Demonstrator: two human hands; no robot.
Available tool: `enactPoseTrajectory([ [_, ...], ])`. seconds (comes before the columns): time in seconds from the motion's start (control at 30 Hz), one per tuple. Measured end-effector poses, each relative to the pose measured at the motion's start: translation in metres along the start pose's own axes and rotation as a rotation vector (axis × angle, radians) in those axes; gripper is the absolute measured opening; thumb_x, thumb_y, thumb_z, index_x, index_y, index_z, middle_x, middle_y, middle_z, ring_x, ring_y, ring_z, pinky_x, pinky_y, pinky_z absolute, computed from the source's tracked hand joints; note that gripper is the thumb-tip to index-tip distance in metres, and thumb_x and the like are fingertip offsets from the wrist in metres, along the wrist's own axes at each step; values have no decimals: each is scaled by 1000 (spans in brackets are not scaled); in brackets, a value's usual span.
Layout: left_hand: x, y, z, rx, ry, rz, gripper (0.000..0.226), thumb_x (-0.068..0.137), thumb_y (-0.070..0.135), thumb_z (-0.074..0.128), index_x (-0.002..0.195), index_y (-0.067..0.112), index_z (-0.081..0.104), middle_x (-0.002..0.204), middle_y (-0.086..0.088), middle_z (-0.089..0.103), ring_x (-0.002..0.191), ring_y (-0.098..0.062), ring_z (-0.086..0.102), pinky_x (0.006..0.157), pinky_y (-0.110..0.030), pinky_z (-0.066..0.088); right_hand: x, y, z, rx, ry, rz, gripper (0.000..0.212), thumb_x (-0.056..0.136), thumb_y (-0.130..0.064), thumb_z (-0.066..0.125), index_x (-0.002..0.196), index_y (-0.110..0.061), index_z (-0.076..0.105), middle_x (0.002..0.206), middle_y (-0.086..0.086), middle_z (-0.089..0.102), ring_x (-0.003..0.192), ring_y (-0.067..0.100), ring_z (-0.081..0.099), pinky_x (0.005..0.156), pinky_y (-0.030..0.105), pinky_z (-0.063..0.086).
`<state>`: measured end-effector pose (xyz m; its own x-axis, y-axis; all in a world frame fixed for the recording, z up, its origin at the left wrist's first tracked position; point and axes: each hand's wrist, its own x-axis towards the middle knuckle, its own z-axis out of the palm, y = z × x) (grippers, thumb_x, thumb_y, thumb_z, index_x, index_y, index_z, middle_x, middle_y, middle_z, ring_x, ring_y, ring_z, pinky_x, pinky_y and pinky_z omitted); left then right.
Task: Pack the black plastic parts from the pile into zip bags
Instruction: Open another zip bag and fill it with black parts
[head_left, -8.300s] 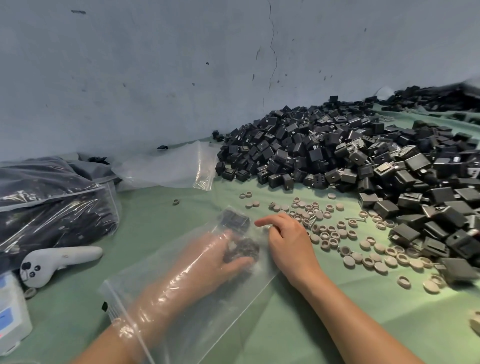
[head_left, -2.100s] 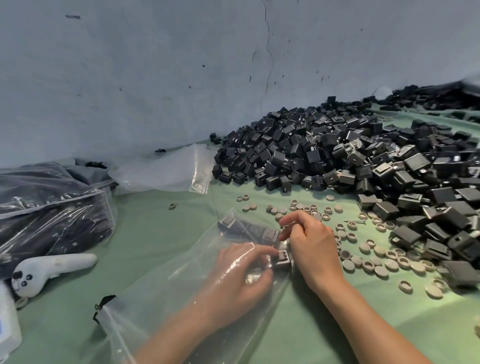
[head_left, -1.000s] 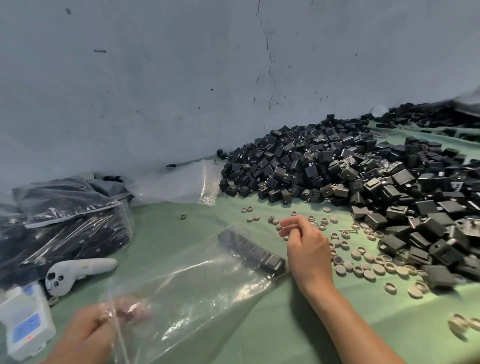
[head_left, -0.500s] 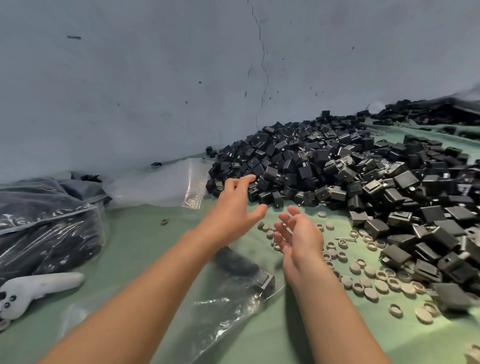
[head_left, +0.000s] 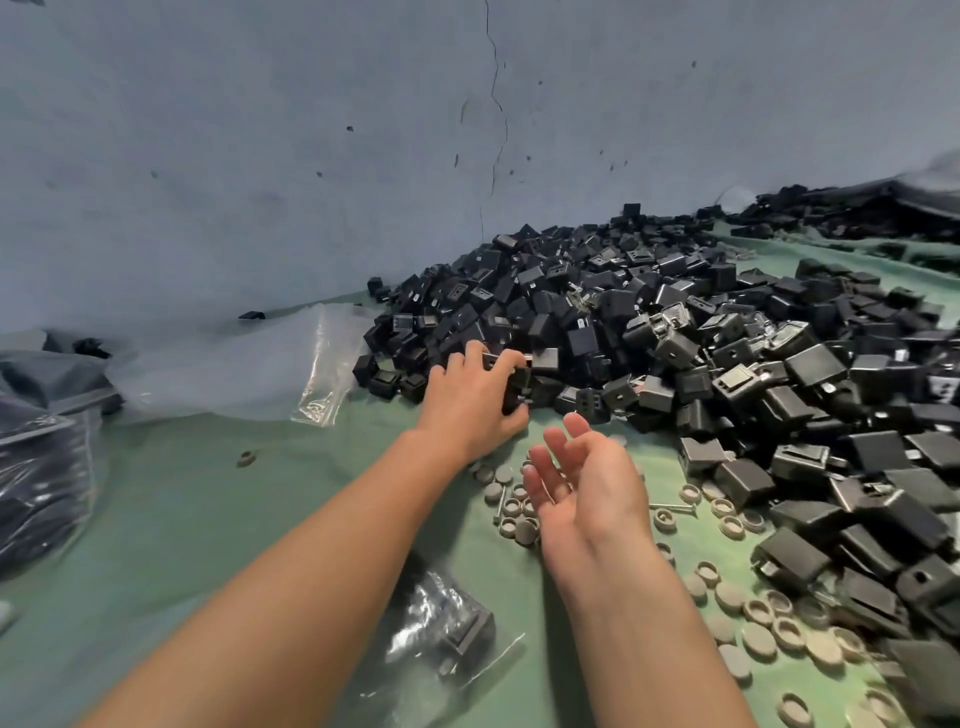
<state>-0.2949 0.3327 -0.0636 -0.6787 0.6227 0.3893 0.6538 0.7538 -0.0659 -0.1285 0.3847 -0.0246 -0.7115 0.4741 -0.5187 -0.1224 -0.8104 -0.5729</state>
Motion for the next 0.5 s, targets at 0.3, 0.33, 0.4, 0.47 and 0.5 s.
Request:
enactPoseTrajectory([
  [0.3,-4,5,0,-32,-161,-83,49,95,57,44,141,39,40,127,-10,49,112,-34,53,74,-40,40,-2,11,1,32,44,63,29,94,-2,38,91,-18,63,86,0,62,69,14,57,60,26,43],
  [0.33,-3,7,-2,-31,-180,-115,50,95,57,44,142,40,40,128,-11,51,113,-35,53,77,-41,41,-3,11,2,36,45,66,29,94,-3,39,92,-18,63,86,0,63,70,14,58,60,26,43],
  [0.4,-1,12,-6,-32,-200,-155,49,95,54,45,141,40,41,129,-12,52,114,-37,54,80,-42,43,-6,12,3,44,41,68,30,95,-4,39,92,-19,64,87,-1,63,70,14,58,61,26,43],
  [0.47,-1,14,-9,-65,-210,-160,48,93,53,47,139,40,45,129,-10,53,114,-35,55,82,-42,43,-10,13,5,45,36,66,29,95,-4,39,92,-19,64,87,-1,63,71,14,58,61,26,43],
  [0.5,-2,13,-12,-133,-215,-175,46,92,53,49,136,41,47,127,-7,55,112,-32,57,82,-40,44,-11,13,5,43,36,64,29,95,-5,39,92,-19,64,86,-1,63,71,14,58,61,26,43],
])
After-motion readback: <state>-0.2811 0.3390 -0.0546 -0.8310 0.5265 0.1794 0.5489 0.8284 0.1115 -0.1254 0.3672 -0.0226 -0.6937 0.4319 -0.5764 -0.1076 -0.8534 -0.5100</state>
